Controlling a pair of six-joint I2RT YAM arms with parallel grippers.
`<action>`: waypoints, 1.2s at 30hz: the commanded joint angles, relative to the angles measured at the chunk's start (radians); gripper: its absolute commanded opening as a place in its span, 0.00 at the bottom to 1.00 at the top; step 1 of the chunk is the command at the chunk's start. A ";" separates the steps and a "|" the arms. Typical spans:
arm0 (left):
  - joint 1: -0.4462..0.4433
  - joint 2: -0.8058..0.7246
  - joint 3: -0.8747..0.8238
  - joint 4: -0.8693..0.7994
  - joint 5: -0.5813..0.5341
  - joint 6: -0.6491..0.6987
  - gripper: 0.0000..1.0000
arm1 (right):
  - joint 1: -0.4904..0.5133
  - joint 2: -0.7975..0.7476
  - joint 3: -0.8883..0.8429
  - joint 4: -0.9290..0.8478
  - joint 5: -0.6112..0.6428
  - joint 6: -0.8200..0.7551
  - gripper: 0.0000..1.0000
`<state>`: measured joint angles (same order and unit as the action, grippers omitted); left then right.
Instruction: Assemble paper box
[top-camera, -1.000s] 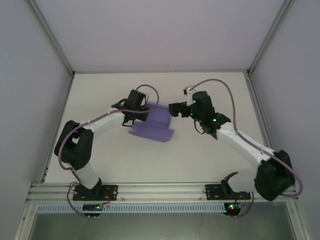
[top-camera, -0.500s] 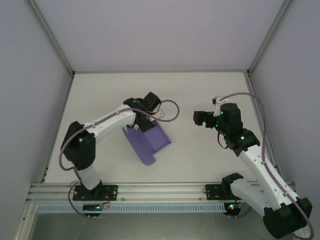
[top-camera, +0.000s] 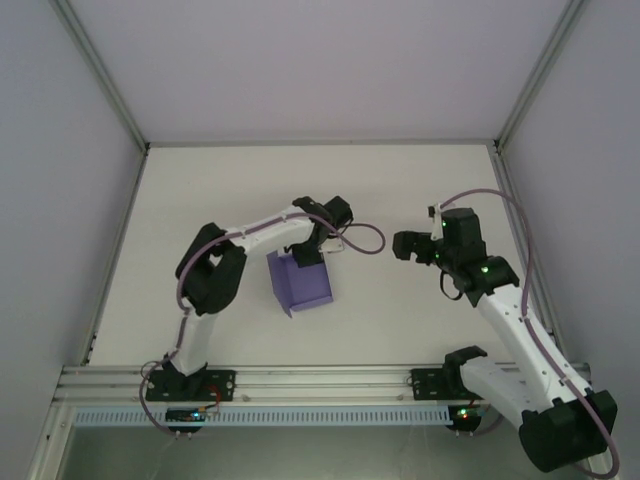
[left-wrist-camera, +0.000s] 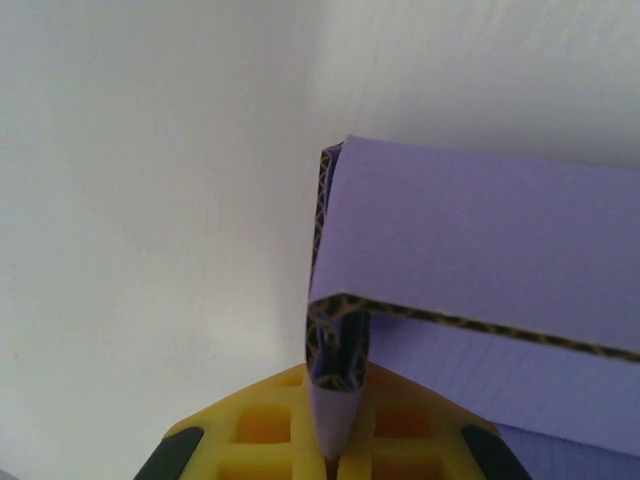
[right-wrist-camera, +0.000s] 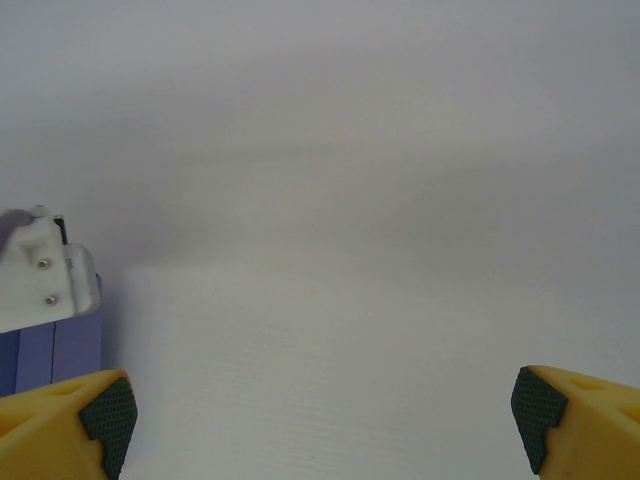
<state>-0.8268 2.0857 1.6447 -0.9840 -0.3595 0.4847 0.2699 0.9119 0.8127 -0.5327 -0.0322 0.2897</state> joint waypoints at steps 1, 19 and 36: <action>-0.003 0.042 0.064 -0.034 -0.009 0.049 0.05 | -0.022 -0.005 -0.002 -0.033 -0.001 0.010 0.99; -0.005 -0.063 0.124 -0.011 0.099 0.075 0.98 | -0.066 -0.013 -0.008 -0.016 -0.095 -0.039 0.99; 0.300 -0.535 0.029 0.350 0.170 -0.632 0.99 | 0.097 0.307 0.169 0.048 -0.273 -0.402 0.99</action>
<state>-0.6071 1.5917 1.7256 -0.5789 -0.2428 0.0967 0.3038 1.1370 0.9066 -0.4881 -0.2188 0.0650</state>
